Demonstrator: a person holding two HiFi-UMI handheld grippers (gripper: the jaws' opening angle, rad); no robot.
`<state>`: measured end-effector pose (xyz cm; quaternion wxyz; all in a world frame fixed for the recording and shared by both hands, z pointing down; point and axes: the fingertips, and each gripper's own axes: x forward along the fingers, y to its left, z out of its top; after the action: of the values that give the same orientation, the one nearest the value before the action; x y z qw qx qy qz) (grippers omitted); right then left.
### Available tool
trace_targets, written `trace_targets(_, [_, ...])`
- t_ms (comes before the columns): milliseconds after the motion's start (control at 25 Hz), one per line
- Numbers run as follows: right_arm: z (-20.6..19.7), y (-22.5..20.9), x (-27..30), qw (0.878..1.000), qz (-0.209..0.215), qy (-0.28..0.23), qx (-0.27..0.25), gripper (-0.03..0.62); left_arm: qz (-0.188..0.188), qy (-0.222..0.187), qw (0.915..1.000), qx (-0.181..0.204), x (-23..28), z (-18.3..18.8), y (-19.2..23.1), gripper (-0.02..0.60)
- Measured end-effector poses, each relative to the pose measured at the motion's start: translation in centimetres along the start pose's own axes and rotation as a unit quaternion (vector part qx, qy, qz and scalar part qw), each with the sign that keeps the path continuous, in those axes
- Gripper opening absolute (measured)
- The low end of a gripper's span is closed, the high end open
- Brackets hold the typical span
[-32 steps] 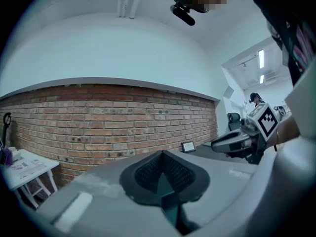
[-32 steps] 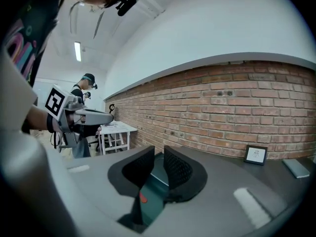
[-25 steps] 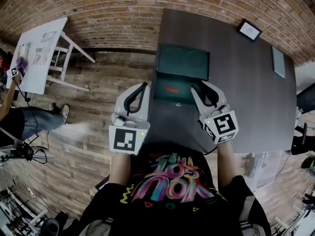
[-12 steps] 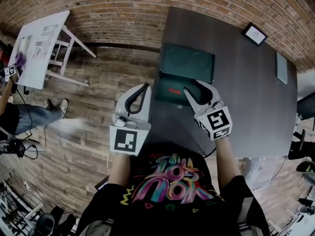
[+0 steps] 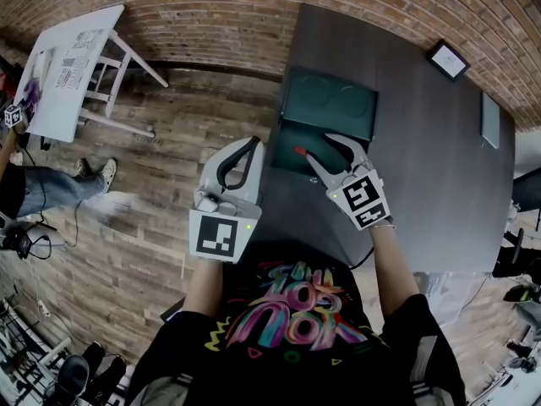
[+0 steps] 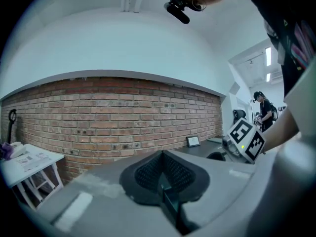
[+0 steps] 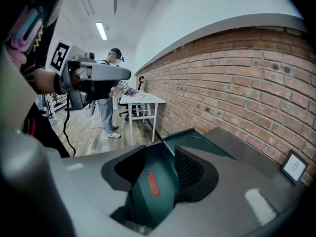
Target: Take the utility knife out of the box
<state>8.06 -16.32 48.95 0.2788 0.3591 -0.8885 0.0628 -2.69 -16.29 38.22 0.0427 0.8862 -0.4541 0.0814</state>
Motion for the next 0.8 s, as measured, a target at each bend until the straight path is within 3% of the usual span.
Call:
trace_targets(400, [-3.7, 1.3, 3.0, 0.994, 0.081, 0.071, -0.011, 0.172, 0.004, 0.004, 1.0000, -0.002, -0.1, -0.4, 0.7, 0.000])
trace_targets(800, [-6.9, 1.7, 4.9, 0.981, 0.128, 0.140, -0.038, 0.164, 0.005, 0.009, 0.9999, -0.005, 0.0, -1.0, 0.7, 0.000])
